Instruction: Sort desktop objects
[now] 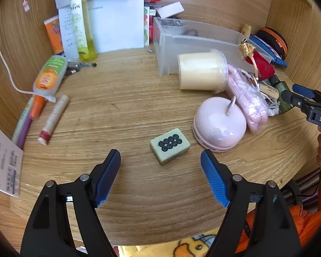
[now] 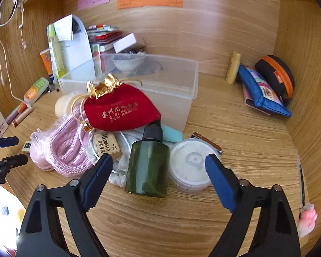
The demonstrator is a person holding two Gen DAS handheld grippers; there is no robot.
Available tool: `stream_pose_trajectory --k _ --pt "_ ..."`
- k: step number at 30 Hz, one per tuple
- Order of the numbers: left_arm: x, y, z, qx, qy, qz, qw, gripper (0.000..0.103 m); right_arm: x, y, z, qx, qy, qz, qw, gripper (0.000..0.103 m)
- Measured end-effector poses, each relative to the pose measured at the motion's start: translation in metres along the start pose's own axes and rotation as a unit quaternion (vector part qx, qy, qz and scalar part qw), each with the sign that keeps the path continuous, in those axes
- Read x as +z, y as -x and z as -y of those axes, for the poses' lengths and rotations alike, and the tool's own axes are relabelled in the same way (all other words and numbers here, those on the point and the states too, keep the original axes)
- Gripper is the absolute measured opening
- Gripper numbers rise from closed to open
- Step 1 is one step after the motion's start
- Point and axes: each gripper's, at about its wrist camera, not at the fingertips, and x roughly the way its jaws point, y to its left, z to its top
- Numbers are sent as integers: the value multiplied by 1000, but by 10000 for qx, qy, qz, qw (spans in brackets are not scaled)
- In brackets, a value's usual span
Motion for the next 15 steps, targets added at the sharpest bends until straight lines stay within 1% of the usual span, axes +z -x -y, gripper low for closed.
stream_pose_trajectory --k 1,3,5,8,10,12,13,14,15 --pt "1 -2 0 -8 22 -15 10000 74 0 -2 0 18 24 -23 10000 82" --pt "3 -7 0 6 46 -43 10000 65 0 -5 -1 9 40 -33 10000 75" --pt "4 -9 1 101 32 2 9999 62 1 -7 0 48 42 -40 10000 74" --pt "6 -11 2 135 28 46 9999 59 2 -8 1 27 70 -30 10000 74" --pt "7 -12 4 174 5 101 9998 53 3 -9 -1 -8 101 -27 9999 73" --pt "8 -14 5 277 -16 162 9995 42 4 -12 -2 -29 153 -35 9999 67" --pt "9 -14 5 305 -24 180 9994 40 4 -13 -3 -33 168 -54 9998 66" --pt "9 -15 5 325 -15 206 9993 34 5 -15 -3 -13 177 -78 9998 62" --pt "10 -15 4 334 14 228 9992 29 4 -15 -2 7 178 -83 9998 55"
